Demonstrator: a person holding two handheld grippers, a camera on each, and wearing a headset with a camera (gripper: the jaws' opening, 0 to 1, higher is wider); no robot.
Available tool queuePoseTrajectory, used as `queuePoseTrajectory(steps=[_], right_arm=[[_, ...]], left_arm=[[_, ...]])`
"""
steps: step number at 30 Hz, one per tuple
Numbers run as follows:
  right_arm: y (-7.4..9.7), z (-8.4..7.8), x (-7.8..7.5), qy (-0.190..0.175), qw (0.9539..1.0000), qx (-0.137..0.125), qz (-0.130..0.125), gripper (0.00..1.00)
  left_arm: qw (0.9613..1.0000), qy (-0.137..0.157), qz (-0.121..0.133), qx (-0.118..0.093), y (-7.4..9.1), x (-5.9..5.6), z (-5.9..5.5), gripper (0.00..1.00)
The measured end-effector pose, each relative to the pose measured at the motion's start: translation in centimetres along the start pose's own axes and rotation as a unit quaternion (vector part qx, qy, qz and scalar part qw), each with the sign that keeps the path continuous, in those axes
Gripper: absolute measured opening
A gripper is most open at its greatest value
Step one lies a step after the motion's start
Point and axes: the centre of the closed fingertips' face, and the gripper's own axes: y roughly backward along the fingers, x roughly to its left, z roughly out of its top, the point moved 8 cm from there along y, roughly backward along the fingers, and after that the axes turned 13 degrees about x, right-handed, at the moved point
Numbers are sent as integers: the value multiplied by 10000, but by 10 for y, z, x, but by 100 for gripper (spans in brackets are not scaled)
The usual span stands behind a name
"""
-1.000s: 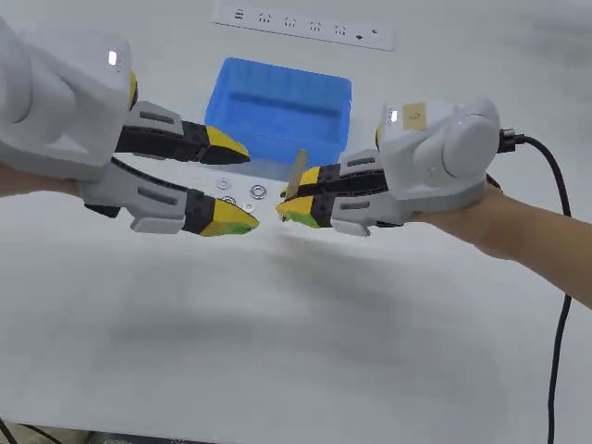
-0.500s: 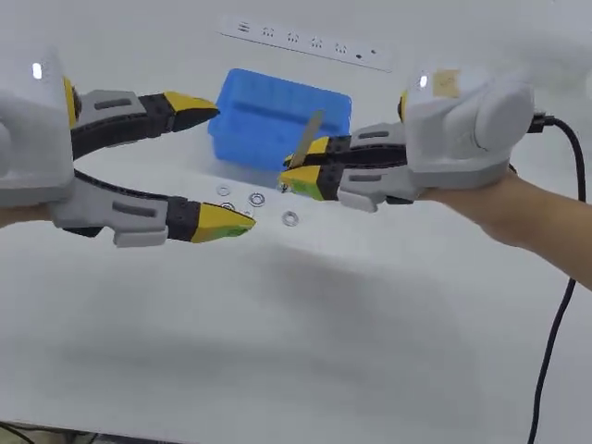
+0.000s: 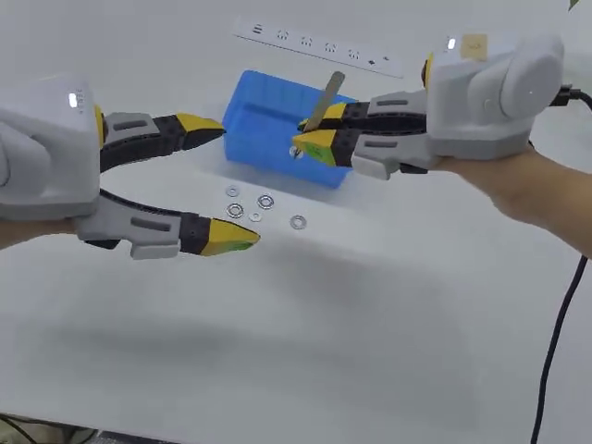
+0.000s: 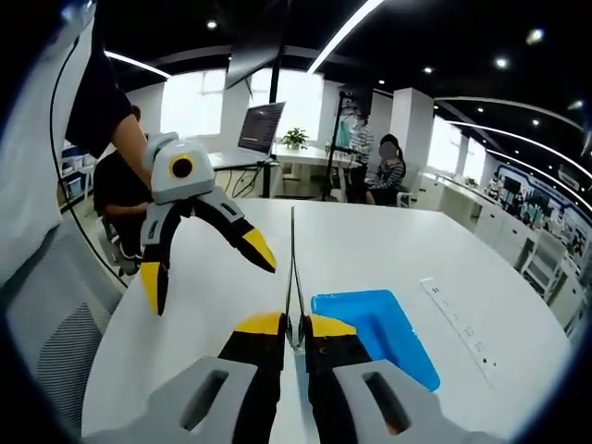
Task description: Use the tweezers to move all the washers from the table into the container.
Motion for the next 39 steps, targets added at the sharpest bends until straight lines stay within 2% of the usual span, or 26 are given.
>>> queuePoseTrajectory(steps=[3,6,8,13,15,17,21,25,27,30,35,39], right_arm=[[-2,2,-13,27,10000,-29,-91,9],[-9,-2,-32,110,9997,20,-210,9],[-19,-8,-48,148,9994,116,-290,9],[-44,-25,-67,-75,9994,185,-281,9],[-52,-30,-68,-81,9994,234,-243,9],[-61,-36,-70,-70,9994,282,-180,9],[-73,-52,-76,11,9987,485,-158,9],[-73,-51,-72,-12,9986,500,-163,9],[-74,-50,-70,-63,9989,449,-152,9],[-78,-50,-67,40,9986,509,-143,9],[-78,-49,-63,44,9985,529,-125,9],[-77,-48,-61,40,9985,538,-133,9]], left_arm=[[10000,68,5,10,-1,0,-3,75],[9997,-24,-165,182,-1,-5,-7,75],[9995,-43,-253,168,2,-11,-6,76],[9990,-134,-387,177,6,-19,-5,76],[9988,-82,-436,199,7,-19,-7,77],[9984,136,-529,160,8,-19,-10,79],[9987,144,-434,242,11,-17,-14,80],[9991,188,-287,232,14,-13,-17,81],[9995,253,-160,133,15,-11,-18,81],[9988,474,31,136,14,-7,-19,81],[9988,458,160,82,13,-5,-18,80],[9989,408,123,215,11,-8,-22,79]])
